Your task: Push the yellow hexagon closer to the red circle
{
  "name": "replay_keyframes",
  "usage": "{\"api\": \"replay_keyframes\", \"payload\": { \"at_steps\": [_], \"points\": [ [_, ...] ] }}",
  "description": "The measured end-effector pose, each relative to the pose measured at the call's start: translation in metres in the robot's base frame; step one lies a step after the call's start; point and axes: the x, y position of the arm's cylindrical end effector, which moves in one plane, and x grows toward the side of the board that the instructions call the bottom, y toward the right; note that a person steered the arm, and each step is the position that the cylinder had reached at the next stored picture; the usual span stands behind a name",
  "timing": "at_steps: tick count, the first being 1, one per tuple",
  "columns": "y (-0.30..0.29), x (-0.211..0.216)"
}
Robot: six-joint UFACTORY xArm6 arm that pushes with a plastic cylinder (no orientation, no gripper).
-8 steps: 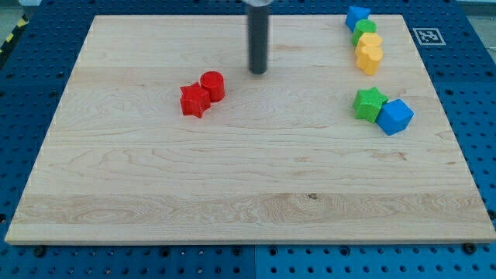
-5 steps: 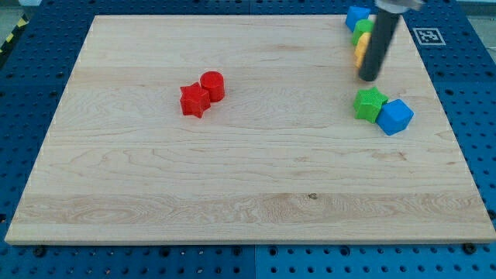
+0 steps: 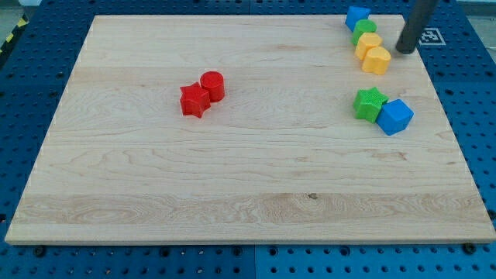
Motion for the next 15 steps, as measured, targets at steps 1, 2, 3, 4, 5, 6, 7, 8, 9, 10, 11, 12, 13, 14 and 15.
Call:
{"api": "replay_keyframes", "payload": {
  "at_steps": [1, 2, 3, 4, 5, 6, 7, 8, 9, 10, 11, 12, 13, 14, 15],
  "points": [
    [-0.044, 0.000],
    [-0.068, 0.000],
    [-0.077, -0.006],
    [-0.079, -0.015],
    [-0.099, -0.015],
    [-0.129, -0.015],
    [-0.165, -0.016],
    [-0.180, -0.041],
    [-0.185, -0.024],
    [-0.185, 0.014],
    [-0.176, 0.025],
    [-0.140, 0.025],
    [-0.097, 0.045],
    [-0.105, 0.058],
    [-0.134, 0.058]
  ]
}}
